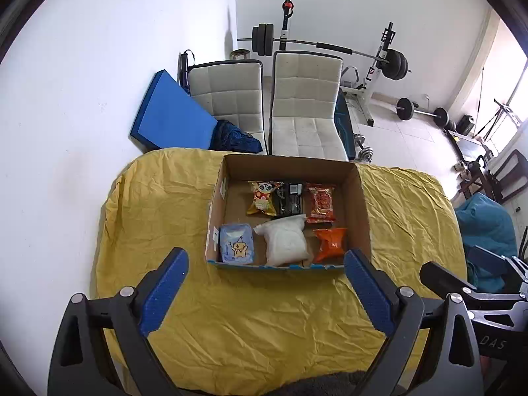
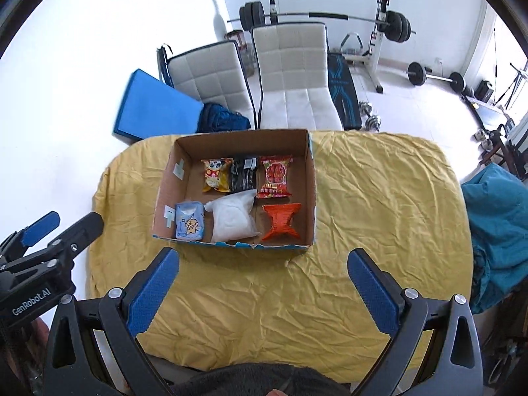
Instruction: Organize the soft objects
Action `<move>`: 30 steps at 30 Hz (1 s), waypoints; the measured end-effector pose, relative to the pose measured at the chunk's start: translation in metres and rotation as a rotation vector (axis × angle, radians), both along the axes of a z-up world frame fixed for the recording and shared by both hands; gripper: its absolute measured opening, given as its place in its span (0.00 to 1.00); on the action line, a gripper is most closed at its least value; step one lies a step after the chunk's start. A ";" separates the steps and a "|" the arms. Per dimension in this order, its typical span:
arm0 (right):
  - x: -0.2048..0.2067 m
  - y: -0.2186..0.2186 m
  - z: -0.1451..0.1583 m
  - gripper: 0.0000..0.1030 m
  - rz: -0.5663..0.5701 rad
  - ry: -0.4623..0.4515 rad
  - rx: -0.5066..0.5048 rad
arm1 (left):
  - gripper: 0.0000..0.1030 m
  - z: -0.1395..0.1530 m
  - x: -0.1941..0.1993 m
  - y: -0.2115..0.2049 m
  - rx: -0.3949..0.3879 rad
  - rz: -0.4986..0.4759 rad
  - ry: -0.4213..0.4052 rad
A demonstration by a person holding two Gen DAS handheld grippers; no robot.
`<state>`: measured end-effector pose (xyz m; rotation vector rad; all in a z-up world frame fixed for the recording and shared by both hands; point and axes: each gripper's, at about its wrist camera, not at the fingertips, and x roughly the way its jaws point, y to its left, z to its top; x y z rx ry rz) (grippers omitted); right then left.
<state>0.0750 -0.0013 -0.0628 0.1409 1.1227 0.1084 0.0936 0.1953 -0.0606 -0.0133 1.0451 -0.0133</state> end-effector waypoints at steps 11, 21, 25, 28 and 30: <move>-0.055 -0.005 0.062 1.00 0.017 -0.079 -0.008 | 0.94 0.052 -0.045 -0.007 -0.033 0.011 -0.043; -0.067 -0.018 0.084 1.00 -0.015 -0.118 -0.027 | 0.94 0.062 -0.061 -0.010 -0.024 0.024 -0.049; -0.067 -0.019 0.087 1.00 -0.019 -0.128 -0.034 | 0.94 0.063 -0.065 -0.012 -0.023 0.022 -0.048; -0.067 -0.018 0.086 1.00 -0.020 -0.129 -0.047 | 0.94 0.063 -0.066 -0.013 -0.026 0.025 -0.052; -0.065 -0.018 0.084 1.00 -0.024 -0.126 -0.054 | 0.94 0.063 -0.065 -0.013 -0.025 0.020 -0.052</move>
